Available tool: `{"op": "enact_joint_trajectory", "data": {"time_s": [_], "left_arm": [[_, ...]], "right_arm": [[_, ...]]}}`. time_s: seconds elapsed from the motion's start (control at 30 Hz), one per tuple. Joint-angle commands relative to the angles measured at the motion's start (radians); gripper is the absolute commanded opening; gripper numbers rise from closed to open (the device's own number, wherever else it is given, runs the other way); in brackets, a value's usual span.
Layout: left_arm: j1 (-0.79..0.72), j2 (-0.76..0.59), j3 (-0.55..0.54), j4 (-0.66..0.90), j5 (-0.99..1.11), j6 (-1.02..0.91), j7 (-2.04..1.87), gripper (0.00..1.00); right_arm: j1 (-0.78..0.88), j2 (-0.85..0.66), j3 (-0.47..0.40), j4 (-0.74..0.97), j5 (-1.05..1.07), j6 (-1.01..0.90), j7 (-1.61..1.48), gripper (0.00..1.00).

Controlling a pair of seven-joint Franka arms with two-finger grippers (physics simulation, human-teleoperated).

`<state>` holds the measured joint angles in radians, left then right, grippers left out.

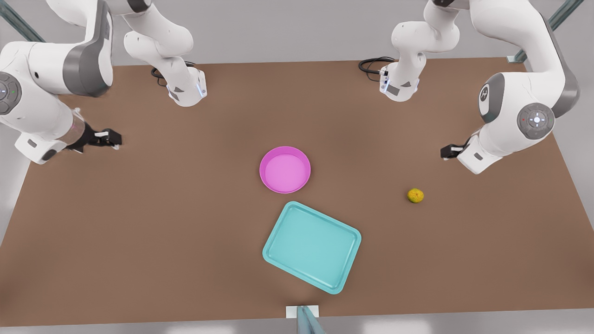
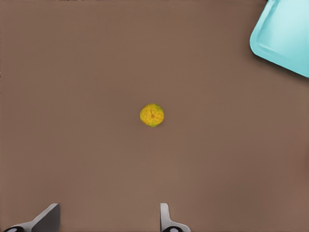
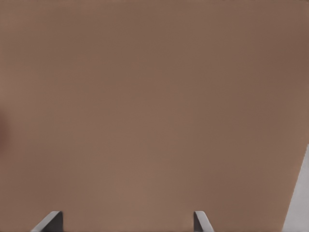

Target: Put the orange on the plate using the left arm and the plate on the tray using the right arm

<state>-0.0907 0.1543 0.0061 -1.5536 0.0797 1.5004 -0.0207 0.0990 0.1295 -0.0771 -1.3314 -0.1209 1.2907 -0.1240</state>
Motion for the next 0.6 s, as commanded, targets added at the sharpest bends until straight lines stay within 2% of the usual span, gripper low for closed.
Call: {"op": "enact_joint_trajectory", "data": {"time_s": [0.0, 0.07, 0.1, 0.2, 0.3, 0.57], "left_arm": [[0.000, -0.001, 0.000, 0.000, 0.003, 0.037, -0.007, 1.00], [0.000, 0.051, 0.000, -0.016, 0.002, 0.041, -0.022, 1.00], [0.006, 0.132, 0.000, -0.049, 0.002, 0.082, -0.042, 1.00], [0.009, 0.269, 0.000, -0.227, 0.003, 0.437, -0.038, 1.00], [0.014, 0.335, 0.000, -0.287, 0.003, 0.612, -0.033, 1.00], [0.019, 0.398, 0.002, -0.296, 0.002, 0.638, -0.036, 1.00]], "right_arm": [[0.010, -0.014, -0.003, 0.003, -0.003, 0.009, -0.049, 1.00], [0.008, -0.016, -0.001, 0.001, -0.003, 0.007, -0.026, 1.00], [0.008, -0.016, -0.001, 0.000, 0.000, 0.007, -0.026, 1.00], [0.008, -0.005, -0.001, -0.017, 0.014, 0.009, -0.026, 1.00], [0.011, 0.012, -0.001, -0.015, 0.015, 0.010, -0.026, 1.00], [0.010, 0.024, -0.001, -0.017, 0.017, 0.005, -0.026, 1.00]]}}
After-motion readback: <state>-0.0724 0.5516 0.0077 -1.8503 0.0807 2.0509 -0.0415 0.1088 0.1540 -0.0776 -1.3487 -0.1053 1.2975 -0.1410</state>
